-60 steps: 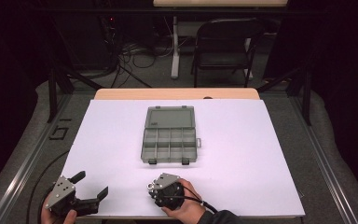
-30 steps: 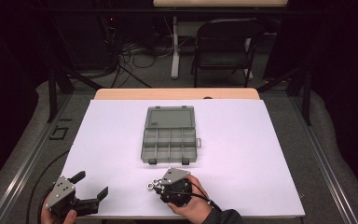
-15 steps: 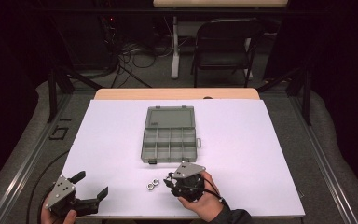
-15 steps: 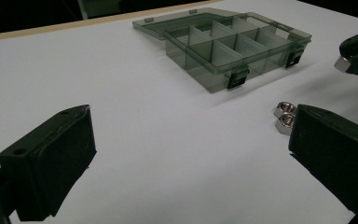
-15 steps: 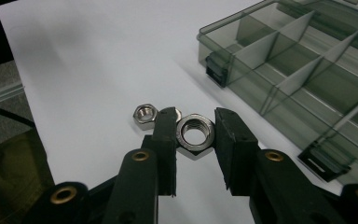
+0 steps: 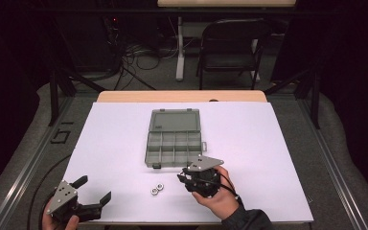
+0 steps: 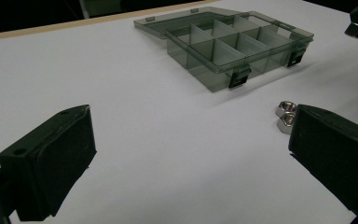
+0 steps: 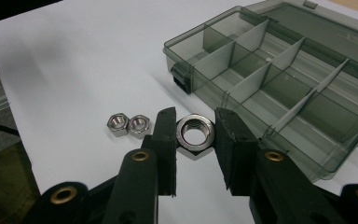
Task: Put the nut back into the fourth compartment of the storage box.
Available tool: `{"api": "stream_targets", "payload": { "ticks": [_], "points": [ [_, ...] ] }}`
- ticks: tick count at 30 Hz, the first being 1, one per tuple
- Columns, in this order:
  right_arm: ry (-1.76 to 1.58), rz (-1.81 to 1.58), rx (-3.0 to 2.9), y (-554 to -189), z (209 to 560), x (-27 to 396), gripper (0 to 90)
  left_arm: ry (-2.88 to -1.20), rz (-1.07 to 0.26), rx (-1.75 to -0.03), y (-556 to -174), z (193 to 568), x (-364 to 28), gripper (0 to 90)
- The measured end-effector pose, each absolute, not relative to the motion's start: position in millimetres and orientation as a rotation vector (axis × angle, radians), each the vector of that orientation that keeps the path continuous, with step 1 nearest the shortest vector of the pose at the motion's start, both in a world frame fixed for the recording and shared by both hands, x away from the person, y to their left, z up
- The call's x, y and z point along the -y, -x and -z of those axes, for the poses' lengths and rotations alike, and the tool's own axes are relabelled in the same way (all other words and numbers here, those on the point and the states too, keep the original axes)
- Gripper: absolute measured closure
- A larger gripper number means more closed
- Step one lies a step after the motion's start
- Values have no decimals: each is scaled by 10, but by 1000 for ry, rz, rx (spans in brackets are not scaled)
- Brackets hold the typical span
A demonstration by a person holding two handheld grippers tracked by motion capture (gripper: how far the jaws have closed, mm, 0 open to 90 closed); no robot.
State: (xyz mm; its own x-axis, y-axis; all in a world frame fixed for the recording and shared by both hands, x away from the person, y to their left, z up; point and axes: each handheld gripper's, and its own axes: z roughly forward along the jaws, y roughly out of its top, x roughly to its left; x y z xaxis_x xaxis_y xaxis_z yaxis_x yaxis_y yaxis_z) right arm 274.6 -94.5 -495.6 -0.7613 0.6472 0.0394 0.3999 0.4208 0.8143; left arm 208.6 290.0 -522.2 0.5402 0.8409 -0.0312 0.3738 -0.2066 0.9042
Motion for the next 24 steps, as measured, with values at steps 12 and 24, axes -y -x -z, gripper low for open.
{"api": "stream_targets", "payload": {
  "ticks": [12, 24],
  "points": [
    [-903, -1195, -2407, -2893, 4807, 987, 704, -1799, -600, -1007, -2085, 5222, -2897, 4],
    [-988, -1163, -2381, -3196, 4603, 1111, 705, -1809, -592, -1007, -2084, 5217, -2905, 4]
  ]
}}
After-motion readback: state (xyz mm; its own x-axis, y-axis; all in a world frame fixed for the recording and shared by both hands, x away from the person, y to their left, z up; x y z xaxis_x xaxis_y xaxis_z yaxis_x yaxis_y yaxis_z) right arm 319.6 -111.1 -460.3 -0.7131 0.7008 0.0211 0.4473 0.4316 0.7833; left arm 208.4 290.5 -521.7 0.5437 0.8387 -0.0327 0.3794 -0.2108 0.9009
